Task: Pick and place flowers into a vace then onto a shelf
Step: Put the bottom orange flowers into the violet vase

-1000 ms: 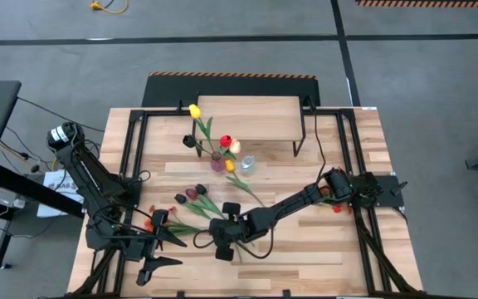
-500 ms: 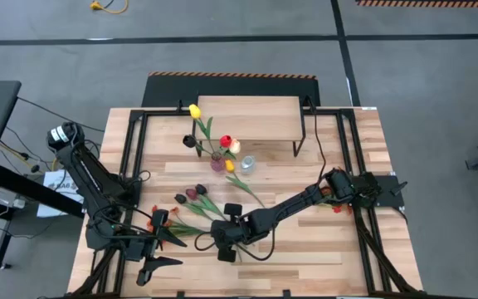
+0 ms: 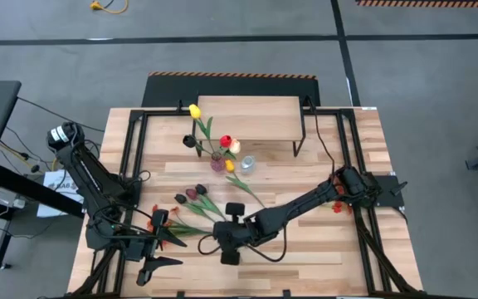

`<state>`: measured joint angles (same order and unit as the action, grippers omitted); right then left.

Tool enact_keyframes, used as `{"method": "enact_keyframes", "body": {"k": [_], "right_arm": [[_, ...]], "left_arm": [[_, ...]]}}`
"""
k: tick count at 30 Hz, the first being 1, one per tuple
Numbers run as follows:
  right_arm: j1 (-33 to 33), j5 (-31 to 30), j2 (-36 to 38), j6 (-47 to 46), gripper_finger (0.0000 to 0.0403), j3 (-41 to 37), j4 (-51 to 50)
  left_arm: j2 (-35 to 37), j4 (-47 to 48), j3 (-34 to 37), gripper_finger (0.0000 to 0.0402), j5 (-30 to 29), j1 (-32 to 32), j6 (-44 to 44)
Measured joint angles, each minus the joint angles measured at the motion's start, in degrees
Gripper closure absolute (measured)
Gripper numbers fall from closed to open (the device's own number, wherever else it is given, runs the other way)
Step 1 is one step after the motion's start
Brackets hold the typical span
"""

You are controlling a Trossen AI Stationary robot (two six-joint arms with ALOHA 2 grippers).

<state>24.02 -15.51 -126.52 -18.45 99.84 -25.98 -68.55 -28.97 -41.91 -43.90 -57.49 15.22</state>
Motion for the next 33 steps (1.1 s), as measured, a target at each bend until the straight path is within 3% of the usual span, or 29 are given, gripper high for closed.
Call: {"method": "enact_keyframes", "body": {"k": [8, 20, 26, 33], "right_arm": [[-0.32, 1.53, -0.22, 3.65, 0.039, -0.03, 2.08], [-2.42, 3.83, -4.81, 5.39, 0.0298, 0.18, 8.46], [-3.32, 5.1, -7.49, 4.98, 0.0289, -0.2, 7.74], [-4.1, 10.73, -9.89, 4.31, 0.0289, -0.01, 11.2]], "left_arm": [[0.0, -0.05, 0.0, 0.0214, 0.0, 0.0, 0.0], [0.0, -0.04, 0.0, 0.0214, 0.0, 0.0, 0.0], [0.0, -0.06, 0.0, 0.0214, 0.0, 0.0, 0.0], [0.0, -0.04, 0.0, 0.0214, 0.0, -0.02, 0.02]]}}
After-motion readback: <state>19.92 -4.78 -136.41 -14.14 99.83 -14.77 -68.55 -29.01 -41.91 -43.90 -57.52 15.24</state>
